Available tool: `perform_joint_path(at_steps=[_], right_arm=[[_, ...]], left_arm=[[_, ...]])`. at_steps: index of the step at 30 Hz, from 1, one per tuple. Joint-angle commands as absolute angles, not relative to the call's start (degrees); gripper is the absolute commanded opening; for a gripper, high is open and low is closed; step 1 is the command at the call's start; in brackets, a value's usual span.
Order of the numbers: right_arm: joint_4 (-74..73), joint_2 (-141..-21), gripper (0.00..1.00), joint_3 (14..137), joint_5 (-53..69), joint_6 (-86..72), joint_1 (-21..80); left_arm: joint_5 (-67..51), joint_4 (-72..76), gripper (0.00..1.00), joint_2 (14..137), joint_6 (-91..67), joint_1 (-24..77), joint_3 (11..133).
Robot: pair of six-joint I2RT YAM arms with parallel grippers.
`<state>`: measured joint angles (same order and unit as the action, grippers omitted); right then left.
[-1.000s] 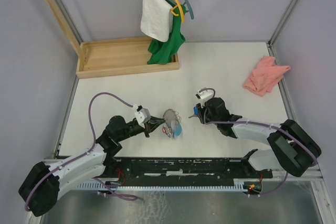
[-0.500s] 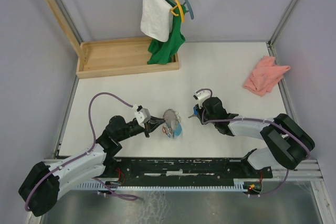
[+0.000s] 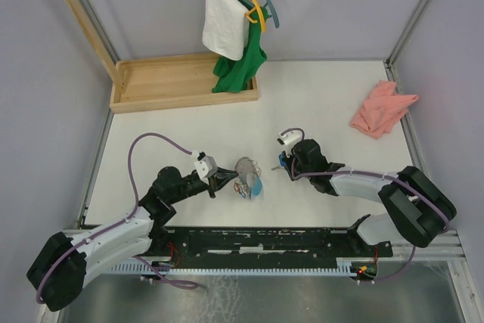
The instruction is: Put the keys on the keyring
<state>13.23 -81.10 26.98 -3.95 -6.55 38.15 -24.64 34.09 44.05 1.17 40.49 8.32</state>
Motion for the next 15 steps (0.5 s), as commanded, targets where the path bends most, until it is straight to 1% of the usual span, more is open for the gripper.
perform_joint_path(at_steps=[1,4,9,15], right_arm=[[9.8,-76.8,0.01,30.8,0.2,-3.8,38.2],[4.8,-74.5,0.00,33.7,4.6,-1.4,38.2],[-8.4,-68.7,0.01,40.7,11.0,5.9,40.3],[-15.7,-60.7,0.01,43.7,19.1,17.7,44.6]], left_arm=[[-26.3,40.4,0.03,45.3,3.8,40.4,10.9],[-26.9,42.6,0.03,46.5,4.6,40.3,11.0],[-29.1,46.4,0.03,47.6,6.1,40.4,10.5],[-32.9,50.3,0.03,49.1,10.2,40.3,9.7]])
